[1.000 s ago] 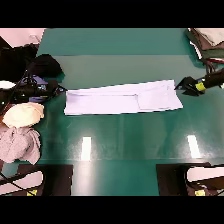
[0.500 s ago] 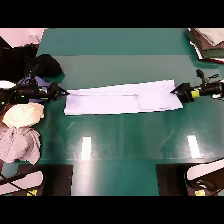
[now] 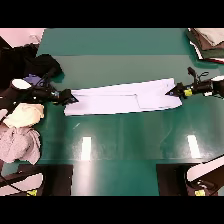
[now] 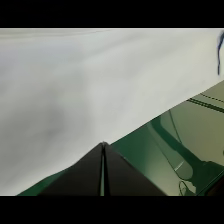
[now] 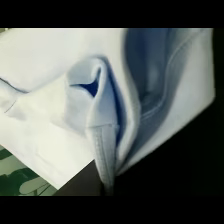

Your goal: Fold the shirts.

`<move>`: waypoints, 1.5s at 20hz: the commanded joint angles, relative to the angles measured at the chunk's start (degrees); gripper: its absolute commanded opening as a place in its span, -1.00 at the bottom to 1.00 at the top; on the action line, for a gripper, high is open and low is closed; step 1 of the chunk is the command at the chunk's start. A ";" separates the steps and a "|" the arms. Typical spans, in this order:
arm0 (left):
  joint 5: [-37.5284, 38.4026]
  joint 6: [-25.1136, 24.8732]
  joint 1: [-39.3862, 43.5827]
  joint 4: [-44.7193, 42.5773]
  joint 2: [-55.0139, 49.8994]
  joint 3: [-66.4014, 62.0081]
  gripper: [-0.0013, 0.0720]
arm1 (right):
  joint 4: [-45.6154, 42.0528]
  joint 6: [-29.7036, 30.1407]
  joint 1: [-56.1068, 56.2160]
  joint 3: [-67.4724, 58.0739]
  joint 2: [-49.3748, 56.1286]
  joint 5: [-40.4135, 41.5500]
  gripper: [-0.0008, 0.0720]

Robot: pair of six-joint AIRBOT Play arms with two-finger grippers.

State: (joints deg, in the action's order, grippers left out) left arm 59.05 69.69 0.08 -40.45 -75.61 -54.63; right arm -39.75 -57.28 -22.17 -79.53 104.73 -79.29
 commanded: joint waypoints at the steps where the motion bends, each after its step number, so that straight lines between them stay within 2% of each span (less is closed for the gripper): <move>1: -3.89 2.40 5.99 -1.18 -0.09 -0.44 -0.90 | 1.29 0.68 0.74 -5.57 0.04 -7.06 -0.94; 3: -5.40 2.51 9.77 -1.16 -0.50 -2.60 -0.91 | 1.29 -1.33 2.62 -9.11 -1.11 -10.49 -0.94; 6: -6.97 2.60 15.39 -1.18 -4.13 -10.19 -0.91 | 1.31 -2.99 8.22 -13.29 -5.29 -10.64 -0.94; 9: -7.21 3.02 19.63 -1.18 -12.07 -20.76 -0.91 | 1.29 -6.60 15.32 -20.04 -8.50 -9.57 -0.94; 14: -7.58 7.67 23.54 -0.90 -28.22 -33.99 -0.91 | 0.66 -12.11 26.29 -31.98 -10.05 -6.19 -0.94; 17: -7.54 8.41 25.42 -0.90 -34.07 -38.03 -0.90 | 0.61 -12.39 31.63 -33.77 -10.05 -6.05 -0.94; 23: -6.29 8.31 24.92 -1.86 -35.67 -38.95 -0.90 | 0.55 -12.81 37.11 -33.68 -10.03 -2.78 -0.94; 30: 5.33 8.33 17.38 -6.84 -30.62 -40.54 -0.91 | 0.59 -12.81 37.62 -33.68 -10.03 -1.79 -0.94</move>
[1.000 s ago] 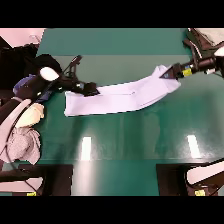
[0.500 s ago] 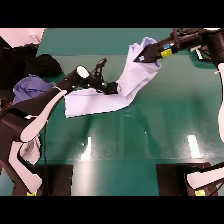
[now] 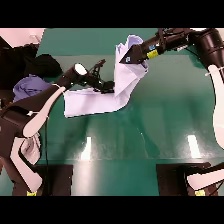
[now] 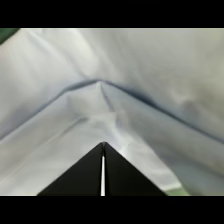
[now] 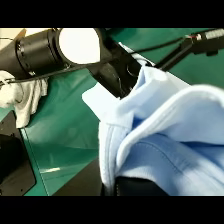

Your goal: Fold the shirts.

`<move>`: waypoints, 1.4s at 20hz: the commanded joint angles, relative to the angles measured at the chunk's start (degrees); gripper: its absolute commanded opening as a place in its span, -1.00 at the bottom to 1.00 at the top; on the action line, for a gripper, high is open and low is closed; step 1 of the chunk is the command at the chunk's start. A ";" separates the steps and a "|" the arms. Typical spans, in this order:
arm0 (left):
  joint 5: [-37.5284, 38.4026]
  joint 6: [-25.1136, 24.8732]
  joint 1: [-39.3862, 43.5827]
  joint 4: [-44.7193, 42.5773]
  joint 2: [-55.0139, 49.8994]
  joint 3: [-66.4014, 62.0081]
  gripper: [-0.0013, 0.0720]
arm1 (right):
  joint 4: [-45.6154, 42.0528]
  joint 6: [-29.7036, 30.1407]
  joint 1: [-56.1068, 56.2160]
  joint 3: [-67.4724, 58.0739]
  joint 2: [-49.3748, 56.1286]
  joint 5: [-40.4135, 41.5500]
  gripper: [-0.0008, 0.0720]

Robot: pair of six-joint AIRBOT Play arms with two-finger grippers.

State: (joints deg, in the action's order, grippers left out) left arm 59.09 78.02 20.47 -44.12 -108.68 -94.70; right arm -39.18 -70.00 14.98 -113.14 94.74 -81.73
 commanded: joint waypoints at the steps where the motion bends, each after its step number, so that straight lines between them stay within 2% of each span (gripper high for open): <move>1: 6.62 0.02 -4.57 -5.92 4.50 -0.48 -0.91 | 0.02 -0.09 0.57 -0.07 -0.04 0.79 -0.94; 5: 10.69 0.02 -11.82 -14.51 14.05 -0.48 -0.90 | 0.04 -0.07 2.78 -0.07 0.81 0.81 -0.94; 11: 17.81 -0.02 -23.56 -19.41 26.51 -0.48 -0.90 | 0.09 -0.02 10.47 -0.07 6.56 3.34 -0.94; 14: 20.33 -0.02 -27.61 -19.41 29.83 -0.46 -0.90 | 0.22 1.57 15.34 -0.07 10.51 7.85 -0.94; 17: 21.66 0.00 -28.85 -19.47 30.91 -0.48 -0.90 | 0.52 4.70 22.32 -0.11 14.86 17.84 -0.90; 18: 21.90 0.00 -28.85 -19.45 30.88 -0.46 -0.90 | 0.72 4.96 24.65 -0.87 16.39 21.88 -0.47; 19: 21.90 0.00 -28.85 -19.34 30.88 -0.48 -0.90 | 0.76 4.92 26.88 -3.41 18.51 25.00 0.05; 21: 21.94 0.00 -28.85 -19.30 30.88 -0.46 -0.90 | 1.68 4.94 29.53 -8.85 21.27 28.39 0.35; 24: 22.36 -0.02 -28.85 -19.32 30.88 -0.46 -0.90 | 1.25 5.09 28.76 -3.72 17.25 30.14 0.38; 28: 22.62 -0.02 -28.85 -19.32 30.88 -0.46 -0.90 | -8.35 1.16 19.78 8.02 8.26 22.12 0.36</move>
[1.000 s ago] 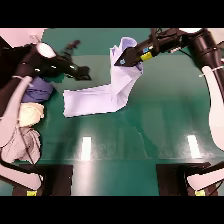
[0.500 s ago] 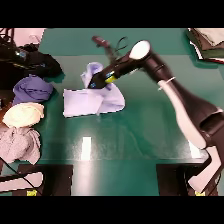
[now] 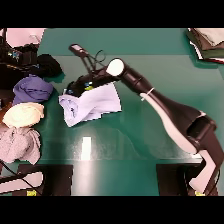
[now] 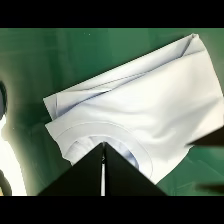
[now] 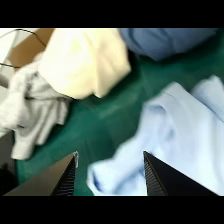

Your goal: Fold the shirts.

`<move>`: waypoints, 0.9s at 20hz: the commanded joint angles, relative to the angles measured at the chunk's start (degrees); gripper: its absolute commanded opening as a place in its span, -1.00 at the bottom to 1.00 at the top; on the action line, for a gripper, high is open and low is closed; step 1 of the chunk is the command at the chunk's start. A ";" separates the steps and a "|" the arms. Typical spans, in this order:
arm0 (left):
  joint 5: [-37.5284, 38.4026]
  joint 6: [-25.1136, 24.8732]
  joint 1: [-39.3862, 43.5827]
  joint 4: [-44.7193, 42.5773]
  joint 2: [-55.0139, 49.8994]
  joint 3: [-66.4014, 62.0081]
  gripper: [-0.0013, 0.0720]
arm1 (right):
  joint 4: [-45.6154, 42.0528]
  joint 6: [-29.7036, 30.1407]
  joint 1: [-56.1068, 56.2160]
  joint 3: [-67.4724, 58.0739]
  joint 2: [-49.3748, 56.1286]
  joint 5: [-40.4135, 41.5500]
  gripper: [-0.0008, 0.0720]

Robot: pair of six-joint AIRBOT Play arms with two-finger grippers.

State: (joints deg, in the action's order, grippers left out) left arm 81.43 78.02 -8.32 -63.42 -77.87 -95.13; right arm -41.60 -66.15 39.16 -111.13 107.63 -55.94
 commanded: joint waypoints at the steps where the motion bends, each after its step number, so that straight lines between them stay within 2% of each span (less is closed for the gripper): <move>1: 0.26 -0.02 -0.07 0.00 0.07 0.02 -0.90 | -7.91 -3.93 -7.08 8.41 -6.23 -5.07 0.36; 5: 0.74 -0.02 -0.07 0.48 0.00 2.69 -0.90 | -7.43 -7.69 -18.29 17.68 -9.70 -8.63 0.36; 6: 0.85 -0.31 -0.07 1.16 0.00 4.81 -0.80 | -6.21 -8.02 -20.24 19.65 -9.77 -9.44 0.36; 7: 0.85 -0.39 -0.07 2.16 0.00 7.74 -0.13 | -4.61 -8.00 -21.97 21.42 -9.75 -9.75 0.36; 8: 0.39 -0.37 -0.07 3.65 0.00 11.80 0.37 | -2.80 -8.00 -23.15 23.28 -9.75 -9.75 0.36; 12: -8.48 0.02 -0.07 10.84 0.00 29.73 0.40 | -1.44 -7.96 -23.74 27.58 -9.75 -8.96 0.36; 14: -14.67 0.07 -0.07 11.76 0.00 36.20 0.40 | -1.62 -7.96 -23.15 27.69 -9.66 -8.94 0.36; 18: -24.13 1.36 -0.07 13.42 0.00 40.79 0.40 | -1.55 -7.96 -21.97 27.67 -9.68 -8.04 0.36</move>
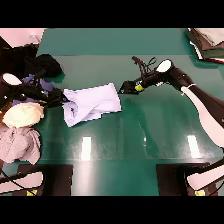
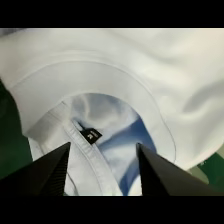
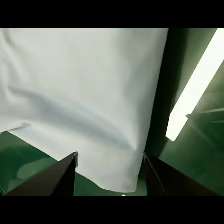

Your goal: Fold the shirts.

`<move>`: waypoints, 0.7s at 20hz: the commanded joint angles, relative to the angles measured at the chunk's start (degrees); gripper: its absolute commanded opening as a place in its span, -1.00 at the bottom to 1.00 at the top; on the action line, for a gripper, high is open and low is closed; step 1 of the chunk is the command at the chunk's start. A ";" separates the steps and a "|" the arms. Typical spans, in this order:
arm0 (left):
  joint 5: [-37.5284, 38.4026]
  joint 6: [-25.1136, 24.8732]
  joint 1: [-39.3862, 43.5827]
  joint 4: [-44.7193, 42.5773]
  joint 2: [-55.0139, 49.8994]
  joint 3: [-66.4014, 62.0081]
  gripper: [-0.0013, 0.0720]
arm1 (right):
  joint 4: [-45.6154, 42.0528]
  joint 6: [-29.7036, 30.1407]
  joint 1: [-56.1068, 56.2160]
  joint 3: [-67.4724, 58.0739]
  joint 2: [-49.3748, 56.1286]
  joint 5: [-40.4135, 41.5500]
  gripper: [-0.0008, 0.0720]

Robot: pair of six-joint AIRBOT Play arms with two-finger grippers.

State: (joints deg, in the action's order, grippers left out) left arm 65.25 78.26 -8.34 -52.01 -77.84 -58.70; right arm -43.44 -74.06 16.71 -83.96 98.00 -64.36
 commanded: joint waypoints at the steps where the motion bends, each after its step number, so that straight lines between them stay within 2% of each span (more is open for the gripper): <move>1: -10.47 1.44 -0.04 2.78 -0.02 4.35 0.40 | 0.28 -0.04 0.74 0.50 -0.02 0.31 0.36; 6: -18.86 1.84 0.00 8.61 -0.02 4.35 0.40 | 0.31 -0.04 1.29 0.50 -0.02 0.15 0.36; 12: -22.40 2.47 0.02 8.79 -1.62 4.35 0.40 | 0.31 -0.04 1.29 0.50 -0.02 0.07 0.36; 13: -23.65 2.58 0.02 9.18 -1.92 4.35 0.28 | 0.31 -0.04 1.29 0.50 -0.02 0.07 0.36; 14: -25.07 2.25 0.02 9.57 -1.92 4.35 -0.31 | 0.31 -0.04 1.29 0.50 -0.04 0.02 0.36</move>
State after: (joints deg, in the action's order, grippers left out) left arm 43.97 80.42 -8.34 -43.48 -79.15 -54.39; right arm -43.18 -74.08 17.96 -83.48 98.00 -64.18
